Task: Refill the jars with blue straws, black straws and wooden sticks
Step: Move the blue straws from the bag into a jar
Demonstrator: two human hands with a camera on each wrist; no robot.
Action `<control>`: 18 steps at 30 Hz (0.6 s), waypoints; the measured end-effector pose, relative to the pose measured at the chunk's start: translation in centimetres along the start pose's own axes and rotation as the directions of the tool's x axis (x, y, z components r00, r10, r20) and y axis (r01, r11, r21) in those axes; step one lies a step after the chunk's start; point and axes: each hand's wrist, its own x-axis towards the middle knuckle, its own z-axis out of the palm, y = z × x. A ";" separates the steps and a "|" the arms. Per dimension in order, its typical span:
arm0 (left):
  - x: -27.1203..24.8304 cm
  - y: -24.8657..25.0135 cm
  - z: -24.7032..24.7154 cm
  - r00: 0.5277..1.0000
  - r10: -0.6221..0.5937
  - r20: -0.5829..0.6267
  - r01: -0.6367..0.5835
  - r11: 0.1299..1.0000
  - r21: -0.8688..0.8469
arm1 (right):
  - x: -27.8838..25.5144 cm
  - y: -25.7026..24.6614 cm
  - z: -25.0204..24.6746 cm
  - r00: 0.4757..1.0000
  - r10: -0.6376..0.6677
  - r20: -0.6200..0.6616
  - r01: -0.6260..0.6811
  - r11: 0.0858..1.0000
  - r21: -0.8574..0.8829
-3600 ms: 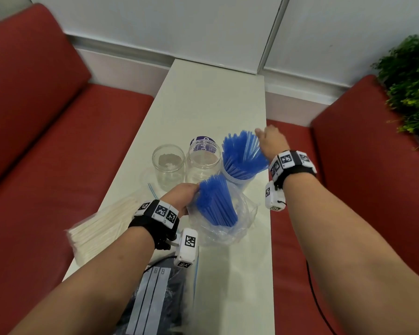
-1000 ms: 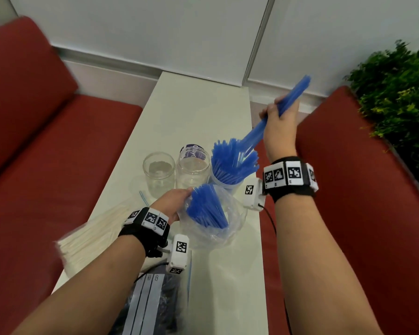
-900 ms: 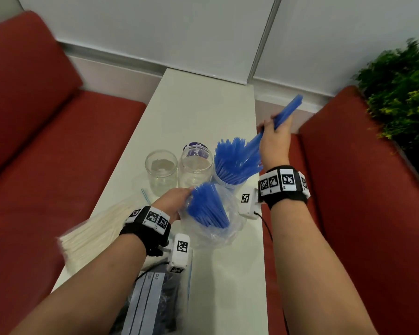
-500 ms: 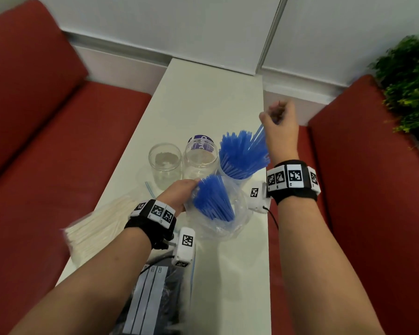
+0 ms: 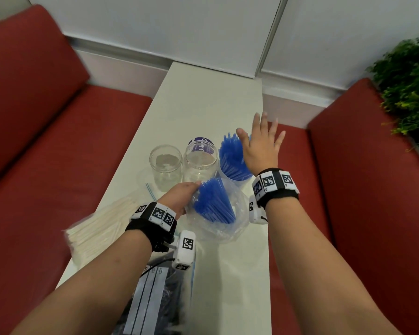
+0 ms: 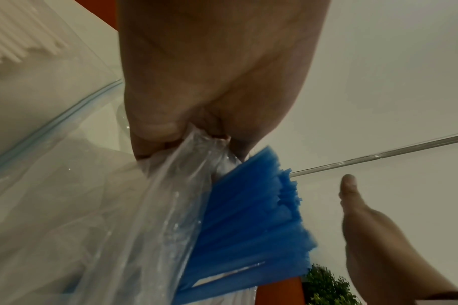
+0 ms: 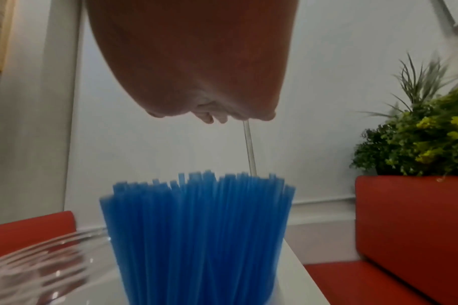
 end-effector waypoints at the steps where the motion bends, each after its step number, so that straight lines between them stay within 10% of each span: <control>1: 0.0 0.0 0.0 1.000 -0.002 -0.006 0.002 1.000 -0.001 | -0.5 -0.1 0.3 0.997 0.027 0.075 -0.024 0.999 -0.043; 4: -0.3 0.0 0.2 1.000 -0.007 -0.020 0.007 1.000 -0.014 | -1.7 0.1 1.1 0.964 0.071 0.256 -0.061 0.997 -0.047; 10: -0.6 0.2 0.1 1.000 -0.017 -0.008 0.016 0.998 -0.059 | -4.8 0.1 -1.7 0.965 0.070 -0.252 0.097 0.798 0.594; 12: -0.5 0.4 0.2 1.000 -0.025 -0.008 0.024 0.995 -0.094 | -7.4 0.4 -1.3 0.999 -0.043 0.014 0.021 0.717 0.697; 15: -0.1 0.4 0.4 0.999 -0.037 -0.001 0.036 0.985 -0.169 | -11.1 1.1 1.6 0.851 -0.145 0.505 -0.159 0.844 0.511; 18: 0.0 0.3 0.8 0.998 -0.057 0.023 0.060 0.978 -0.201 | -14.0 0.3 5.0 0.849 -0.041 0.526 -0.231 0.868 0.440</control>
